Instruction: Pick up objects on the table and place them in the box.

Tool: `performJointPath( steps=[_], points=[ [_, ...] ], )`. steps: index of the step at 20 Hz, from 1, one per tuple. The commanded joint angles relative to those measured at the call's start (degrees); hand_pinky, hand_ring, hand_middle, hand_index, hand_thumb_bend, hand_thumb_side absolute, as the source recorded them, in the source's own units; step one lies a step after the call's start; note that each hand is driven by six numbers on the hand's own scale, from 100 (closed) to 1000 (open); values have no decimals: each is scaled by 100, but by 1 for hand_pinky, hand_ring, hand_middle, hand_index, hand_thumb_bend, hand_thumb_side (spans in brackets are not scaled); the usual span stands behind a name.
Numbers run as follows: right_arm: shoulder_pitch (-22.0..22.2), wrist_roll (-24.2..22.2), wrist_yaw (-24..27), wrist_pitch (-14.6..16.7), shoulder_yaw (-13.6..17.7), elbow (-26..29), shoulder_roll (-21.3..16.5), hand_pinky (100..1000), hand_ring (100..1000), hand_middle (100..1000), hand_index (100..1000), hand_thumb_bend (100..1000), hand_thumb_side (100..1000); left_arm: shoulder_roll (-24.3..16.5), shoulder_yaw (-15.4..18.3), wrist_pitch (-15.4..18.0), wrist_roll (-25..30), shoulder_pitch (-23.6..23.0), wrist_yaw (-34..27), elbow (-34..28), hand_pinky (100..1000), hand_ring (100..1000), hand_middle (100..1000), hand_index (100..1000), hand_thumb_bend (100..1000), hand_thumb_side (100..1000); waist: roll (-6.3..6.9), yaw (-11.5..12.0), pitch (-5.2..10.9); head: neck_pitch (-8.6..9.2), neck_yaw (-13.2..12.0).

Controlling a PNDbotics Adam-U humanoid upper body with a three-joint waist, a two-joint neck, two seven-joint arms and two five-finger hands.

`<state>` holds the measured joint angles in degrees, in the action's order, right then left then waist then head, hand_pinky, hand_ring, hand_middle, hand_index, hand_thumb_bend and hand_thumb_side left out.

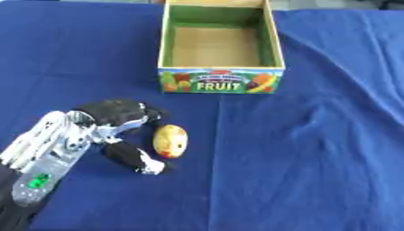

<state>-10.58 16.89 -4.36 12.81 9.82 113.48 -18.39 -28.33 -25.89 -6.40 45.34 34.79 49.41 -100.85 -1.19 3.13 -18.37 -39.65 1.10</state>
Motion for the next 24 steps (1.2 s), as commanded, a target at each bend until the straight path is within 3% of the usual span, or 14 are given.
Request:
performJointPath(
  steps=[1,9,15,20,24],
  points=[
    [-33,-27,38,6,16,111,-71,667,544,528,790,100,1000,5,-2,-3,-227,93,169,82,628,813,731,965,508,783,-4,-15,79,62,-26],
    [-31,-33,47,0,16,111,-56,668,544,528,791,100,1000,80,-80,92,-523,90,314,267,587,777,689,897,415,674,-10,-15,63,59,-32],
    [-26,-43,54,-9,16,111,-47,668,544,527,791,100,1000,110,-103,86,-673,83,214,259,534,736,638,789,365,641,-12,-18,59,58,-32],
    [-21,-61,59,-25,12,111,-47,669,544,527,792,100,1000,63,-81,123,-761,69,337,-64,529,717,625,821,310,660,-11,-10,67,62,-21],
    [-21,-69,67,-35,14,111,-46,669,544,527,792,100,1000,15,-37,166,-701,55,453,-402,499,694,613,812,250,571,-11,1,81,74,-19]
  ],
)
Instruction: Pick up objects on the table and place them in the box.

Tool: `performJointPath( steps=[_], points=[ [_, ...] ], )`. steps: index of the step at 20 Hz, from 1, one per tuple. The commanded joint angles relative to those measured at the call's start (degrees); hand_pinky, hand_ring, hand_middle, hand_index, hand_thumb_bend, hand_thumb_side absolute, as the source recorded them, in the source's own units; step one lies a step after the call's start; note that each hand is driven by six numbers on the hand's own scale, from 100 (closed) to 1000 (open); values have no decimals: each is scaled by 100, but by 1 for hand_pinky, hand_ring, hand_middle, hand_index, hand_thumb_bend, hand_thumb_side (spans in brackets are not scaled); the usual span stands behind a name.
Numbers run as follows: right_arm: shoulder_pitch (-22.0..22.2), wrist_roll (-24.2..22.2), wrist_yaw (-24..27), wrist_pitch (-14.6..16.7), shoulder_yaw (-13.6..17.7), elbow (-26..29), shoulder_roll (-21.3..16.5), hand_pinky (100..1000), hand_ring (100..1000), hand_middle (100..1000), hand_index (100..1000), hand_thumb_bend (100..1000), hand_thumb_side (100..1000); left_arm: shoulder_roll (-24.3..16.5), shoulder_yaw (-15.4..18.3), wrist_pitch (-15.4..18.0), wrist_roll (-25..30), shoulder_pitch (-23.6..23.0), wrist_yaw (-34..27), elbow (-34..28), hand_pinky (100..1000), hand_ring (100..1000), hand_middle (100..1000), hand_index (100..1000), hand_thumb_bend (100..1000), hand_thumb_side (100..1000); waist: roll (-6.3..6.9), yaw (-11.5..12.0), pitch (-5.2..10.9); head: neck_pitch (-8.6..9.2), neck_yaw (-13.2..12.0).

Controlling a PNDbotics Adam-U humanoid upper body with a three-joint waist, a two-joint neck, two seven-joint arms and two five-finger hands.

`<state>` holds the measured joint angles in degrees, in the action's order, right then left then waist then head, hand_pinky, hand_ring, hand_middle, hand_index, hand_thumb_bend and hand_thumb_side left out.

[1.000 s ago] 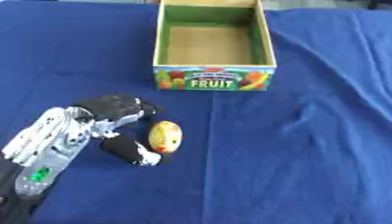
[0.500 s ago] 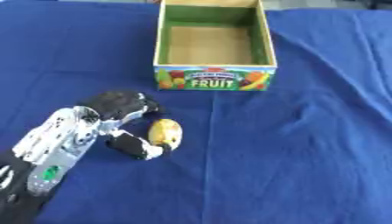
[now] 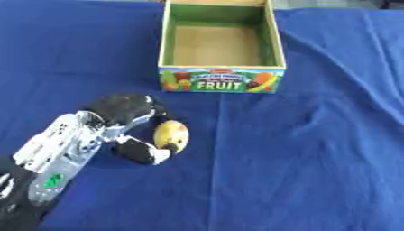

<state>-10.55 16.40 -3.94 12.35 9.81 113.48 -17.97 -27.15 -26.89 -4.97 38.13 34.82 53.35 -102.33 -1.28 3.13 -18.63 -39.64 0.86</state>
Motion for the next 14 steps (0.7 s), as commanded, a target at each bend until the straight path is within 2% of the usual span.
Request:
performJointPath(
  steps=[1,2,4,7,10,12,13,14],
  points=[
    [-24,-20,27,9,15,111,-87,669,544,527,792,100,1000,-107,71,3,21,47,43,-301,482,685,607,799,222,520,-3,2,109,76,5],
    [-22,-20,28,8,15,111,-87,669,544,527,792,100,1000,-110,74,-25,14,41,18,-345,462,669,601,781,176,455,-3,2,112,78,5],
    [-21,-20,33,1,16,111,-82,669,545,527,792,100,1000,-109,69,-85,-4,34,-71,-427,438,650,593,754,100,386,-4,5,115,77,10],
    [-21,-20,39,-2,18,111,-83,670,545,527,792,100,1000,-118,74,-197,-26,35,-212,-528,413,626,573,721,100,321,-1,11,121,77,14],
    [-20,-21,44,-5,19,111,-81,670,545,527,792,100,1000,-130,69,-268,-16,42,-258,-583,402,614,565,707,100,306,5,12,124,77,18],
    [-23,-29,48,-7,13,111,-77,670,545,526,792,100,1000,-131,48,-282,48,38,-206,-517,432,638,601,760,100,374,4,10,124,81,17],
    [-24,-32,50,-7,13,111,-75,670,545,526,792,100,1000,-126,32,-263,104,32,-153,-465,479,687,666,939,214,514,2,6,122,83,14],
    [-24,-32,52,-6,14,111,-74,670,545,526,792,100,1000,-114,19,-226,180,25,-94,-402,508,716,696,992,308,591,-1,4,121,85,11]
  ],
)
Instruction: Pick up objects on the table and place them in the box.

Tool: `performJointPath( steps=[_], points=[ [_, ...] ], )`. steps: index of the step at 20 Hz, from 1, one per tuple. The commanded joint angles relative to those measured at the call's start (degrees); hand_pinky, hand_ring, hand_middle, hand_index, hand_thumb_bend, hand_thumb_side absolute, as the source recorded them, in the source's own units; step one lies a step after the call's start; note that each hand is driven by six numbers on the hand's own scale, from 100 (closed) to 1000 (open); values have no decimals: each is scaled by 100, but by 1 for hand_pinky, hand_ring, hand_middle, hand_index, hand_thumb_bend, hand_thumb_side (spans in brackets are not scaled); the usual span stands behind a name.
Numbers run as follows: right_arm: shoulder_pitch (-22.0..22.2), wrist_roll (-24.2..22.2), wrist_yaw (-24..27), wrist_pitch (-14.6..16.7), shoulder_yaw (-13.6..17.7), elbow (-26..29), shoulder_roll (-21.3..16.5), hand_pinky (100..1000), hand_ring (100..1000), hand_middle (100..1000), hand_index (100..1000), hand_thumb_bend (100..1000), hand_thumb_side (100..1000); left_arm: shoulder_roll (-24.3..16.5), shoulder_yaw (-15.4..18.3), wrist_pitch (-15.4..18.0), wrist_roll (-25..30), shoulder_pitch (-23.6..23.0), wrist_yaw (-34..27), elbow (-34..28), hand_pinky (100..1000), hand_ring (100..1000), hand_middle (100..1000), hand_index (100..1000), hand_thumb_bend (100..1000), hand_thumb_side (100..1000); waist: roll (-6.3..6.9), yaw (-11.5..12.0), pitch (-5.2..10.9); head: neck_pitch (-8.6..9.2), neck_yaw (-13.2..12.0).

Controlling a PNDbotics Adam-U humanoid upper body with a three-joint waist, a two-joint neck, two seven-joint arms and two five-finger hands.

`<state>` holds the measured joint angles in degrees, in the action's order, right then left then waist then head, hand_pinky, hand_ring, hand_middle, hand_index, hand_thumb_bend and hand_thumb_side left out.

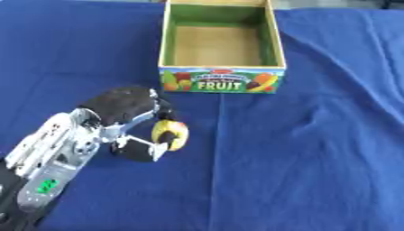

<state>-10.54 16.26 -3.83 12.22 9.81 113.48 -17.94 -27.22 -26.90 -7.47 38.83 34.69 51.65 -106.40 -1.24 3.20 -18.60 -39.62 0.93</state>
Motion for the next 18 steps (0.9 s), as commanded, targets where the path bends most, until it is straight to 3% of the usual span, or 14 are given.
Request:
performJointPath(
  steps=[1,2,3,4,5,6,7,9,11,12,18],
  points=[
    [-24,-19,43,8,14,111,-78,670,545,526,792,100,1000,-91,11,64,195,32,122,76,514,720,699,996,328,599,-8,-5,116,83,3],
    [-22,-20,45,8,13,111,-77,670,545,526,792,100,1000,-78,9,98,265,34,161,141,515,721,698,995,329,592,-9,-4,115,83,2],
    [-23,-23,47,7,11,111,-76,670,545,526,792,100,1000,-73,8,126,305,38,200,203,475,677,616,904,265,519,-9,-3,115,87,-1],
    [-24,-27,47,6,10,111,-75,670,545,525,792,100,1000,-67,7,144,307,43,232,255,450,649,582,871,235,495,-10,-1,115,92,-2],
    [-25,-31,48,6,9,111,-74,670,542,522,789,100,1000,-57,12,146,268,45,248,291,351,565,493,775,111,413,-12,0,115,98,-2],
    [-25,-33,49,6,10,111,-71,670,542,522,789,100,1000,-47,18,130,188,44,253,313,317,542,473,746,100,384,-14,1,114,103,-2],
    [-25,-35,51,6,11,111,-69,670,542,522,789,100,1000,-40,19,111,91,43,251,323,239,502,448,641,100,305,-16,2,113,106,-2],
    [-28,-33,58,6,12,111,-65,670,541,521,789,100,1000,-35,12,72,-129,40,238,319,233,501,459,619,100,288,-19,2,111,107,-6],
    [-30,-40,61,3,7,111,-62,670,540,520,789,100,1000,-25,-19,55,-172,36,207,381,299,545,510,690,100,373,-20,1,109,106,-8],
    [-30,-44,61,3,6,111,-61,670,540,520,789,100,1000,-21,-30,64,-149,35,205,412,299,547,509,689,100,373,-21,0,108,110,-9],
    [-22,-46,75,-4,8,111,-60,670,540,519,788,100,1000,1,-1,3,-395,48,176,396,198,486,422,550,100,282,-21,2,102,107,-4]
  ],
)
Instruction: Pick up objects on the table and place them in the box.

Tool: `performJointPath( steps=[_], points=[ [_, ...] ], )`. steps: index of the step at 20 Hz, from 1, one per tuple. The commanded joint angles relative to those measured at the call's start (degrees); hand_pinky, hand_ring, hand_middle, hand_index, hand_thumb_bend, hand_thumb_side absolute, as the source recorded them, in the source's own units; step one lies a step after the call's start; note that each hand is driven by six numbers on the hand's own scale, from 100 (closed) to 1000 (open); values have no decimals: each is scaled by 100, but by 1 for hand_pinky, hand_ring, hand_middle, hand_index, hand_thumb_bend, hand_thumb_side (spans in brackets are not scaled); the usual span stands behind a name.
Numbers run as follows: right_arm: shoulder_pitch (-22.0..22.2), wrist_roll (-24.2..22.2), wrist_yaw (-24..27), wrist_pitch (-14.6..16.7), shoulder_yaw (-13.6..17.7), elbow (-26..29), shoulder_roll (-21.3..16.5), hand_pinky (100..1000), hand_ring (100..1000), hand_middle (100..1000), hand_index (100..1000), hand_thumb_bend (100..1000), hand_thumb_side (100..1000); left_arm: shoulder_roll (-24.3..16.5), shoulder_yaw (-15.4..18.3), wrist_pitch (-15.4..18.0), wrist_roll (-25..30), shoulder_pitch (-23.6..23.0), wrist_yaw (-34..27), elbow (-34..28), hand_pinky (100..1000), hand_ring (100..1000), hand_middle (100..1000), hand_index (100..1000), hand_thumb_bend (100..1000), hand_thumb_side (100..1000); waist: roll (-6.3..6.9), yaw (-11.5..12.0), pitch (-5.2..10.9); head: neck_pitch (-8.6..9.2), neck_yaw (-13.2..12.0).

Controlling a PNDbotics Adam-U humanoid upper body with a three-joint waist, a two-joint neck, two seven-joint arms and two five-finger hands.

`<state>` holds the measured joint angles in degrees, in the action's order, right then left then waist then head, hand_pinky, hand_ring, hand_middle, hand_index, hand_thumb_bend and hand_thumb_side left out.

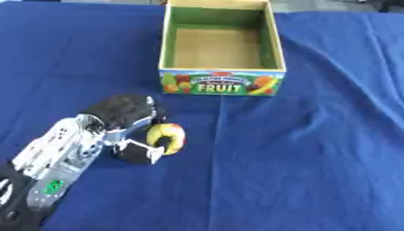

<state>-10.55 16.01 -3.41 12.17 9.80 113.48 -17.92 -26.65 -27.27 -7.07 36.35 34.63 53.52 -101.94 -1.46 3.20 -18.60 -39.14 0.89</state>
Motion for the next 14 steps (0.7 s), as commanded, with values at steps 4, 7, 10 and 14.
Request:
performJointPath(
  steps=[4,7,10,14],
  points=[
    [-17,-29,43,-6,11,111,-61,671,539,518,788,100,1000,-63,116,-150,-443,64,-72,-243,202,498,430,522,100,279,8,12,106,60,9],
    [-11,-32,44,-9,15,111,-66,671,538,517,788,100,1000,-114,221,-170,-485,92,-116,-508,198,502,428,548,100,283,17,24,112,58,30],
    [-7,-30,39,-10,21,111,-75,671,538,517,788,100,1000,-213,394,-179,-450,133,-182,-863,184,494,416,533,100,284,30,31,112,51,60],
    [-7,-16,31,-6,32,111,-90,671,539,517,788,100,1000,-316,702,-225,-503,256,-368,-1231,153,479,396,511,100,286,51,43,108,39,107]
  ],
)
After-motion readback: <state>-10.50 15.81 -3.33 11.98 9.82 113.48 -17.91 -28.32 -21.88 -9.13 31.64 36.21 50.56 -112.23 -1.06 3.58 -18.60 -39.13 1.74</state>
